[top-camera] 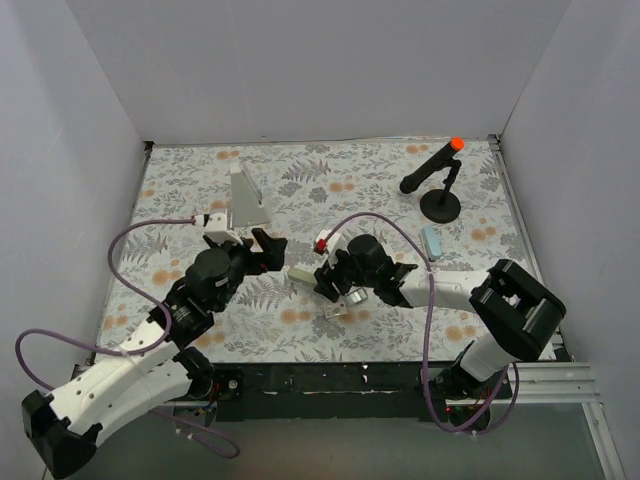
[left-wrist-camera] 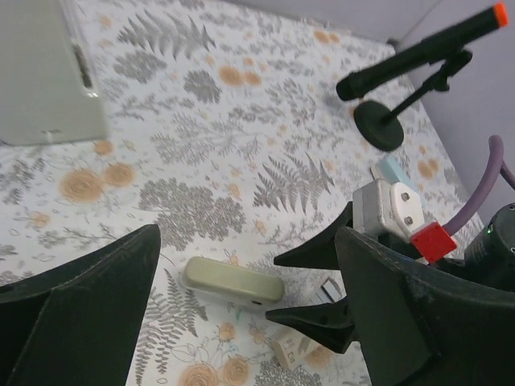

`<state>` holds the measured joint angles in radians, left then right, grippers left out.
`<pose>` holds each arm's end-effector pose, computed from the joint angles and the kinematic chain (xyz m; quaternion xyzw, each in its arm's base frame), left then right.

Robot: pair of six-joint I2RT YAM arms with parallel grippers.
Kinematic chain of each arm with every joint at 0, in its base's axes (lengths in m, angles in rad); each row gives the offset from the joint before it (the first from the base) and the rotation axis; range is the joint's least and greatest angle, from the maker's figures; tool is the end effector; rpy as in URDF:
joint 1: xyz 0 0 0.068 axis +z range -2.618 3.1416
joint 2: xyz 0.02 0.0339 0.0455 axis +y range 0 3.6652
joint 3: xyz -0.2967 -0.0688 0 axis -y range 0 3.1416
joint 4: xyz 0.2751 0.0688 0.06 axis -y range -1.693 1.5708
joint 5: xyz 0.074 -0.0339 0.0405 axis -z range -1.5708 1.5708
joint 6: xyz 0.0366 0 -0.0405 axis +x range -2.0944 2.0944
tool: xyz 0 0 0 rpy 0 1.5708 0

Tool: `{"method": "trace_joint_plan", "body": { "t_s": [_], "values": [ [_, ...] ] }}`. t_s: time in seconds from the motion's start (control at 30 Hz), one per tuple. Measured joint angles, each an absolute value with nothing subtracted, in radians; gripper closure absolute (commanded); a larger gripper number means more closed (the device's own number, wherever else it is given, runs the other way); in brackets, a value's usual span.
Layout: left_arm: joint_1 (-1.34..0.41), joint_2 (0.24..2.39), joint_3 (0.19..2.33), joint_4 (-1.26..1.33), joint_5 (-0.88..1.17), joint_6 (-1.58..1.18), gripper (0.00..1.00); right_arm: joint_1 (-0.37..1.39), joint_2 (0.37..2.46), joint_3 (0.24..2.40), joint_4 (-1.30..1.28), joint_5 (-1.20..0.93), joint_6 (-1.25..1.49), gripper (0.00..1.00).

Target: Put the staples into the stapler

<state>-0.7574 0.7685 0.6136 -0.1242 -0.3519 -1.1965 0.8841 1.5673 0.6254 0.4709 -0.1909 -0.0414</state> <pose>0.1481 -0.1227 0.3067 -0.2741 0.7444 -0.4129 0.4474 0.2021 0.2575 0.1731 -0.4234 0.7372 0.2869 0.4415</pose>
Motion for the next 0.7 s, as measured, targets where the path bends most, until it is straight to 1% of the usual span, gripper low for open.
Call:
{"method": "trace_joint_plan", "body": {
  "t_s": [0.1, 0.23, 0.4, 0.6, 0.7],
  "values": [
    [-0.754, 0.639, 0.588, -0.131, -0.438, -1.136, 0.04, 0.884, 1.539, 0.744, 0.295, -0.169, -0.062, 0.32],
    [-0.754, 0.513, 0.541, -0.128, -0.537, -1.048, 0.04, 0.886, 1.551, 0.933, 0.041, -0.143, -0.092, 0.31],
    [-0.752, 0.496, 0.533, -0.131, -0.589, -0.971, 0.03, 0.898, 1.647, 1.143, -0.202, -0.105, -0.126, 0.31],
    [-0.752, 0.488, 0.533, -0.136, -0.623, -0.883, 0.03, 0.918, 1.754, 1.276, -0.432, -0.086, -0.141, 0.31],
    [-0.752, 0.461, 0.530, -0.130, -0.633, -0.857, 0.03, 0.934, 1.792, 1.337, -0.519, -0.077, -0.147, 0.33]
  ]
}}
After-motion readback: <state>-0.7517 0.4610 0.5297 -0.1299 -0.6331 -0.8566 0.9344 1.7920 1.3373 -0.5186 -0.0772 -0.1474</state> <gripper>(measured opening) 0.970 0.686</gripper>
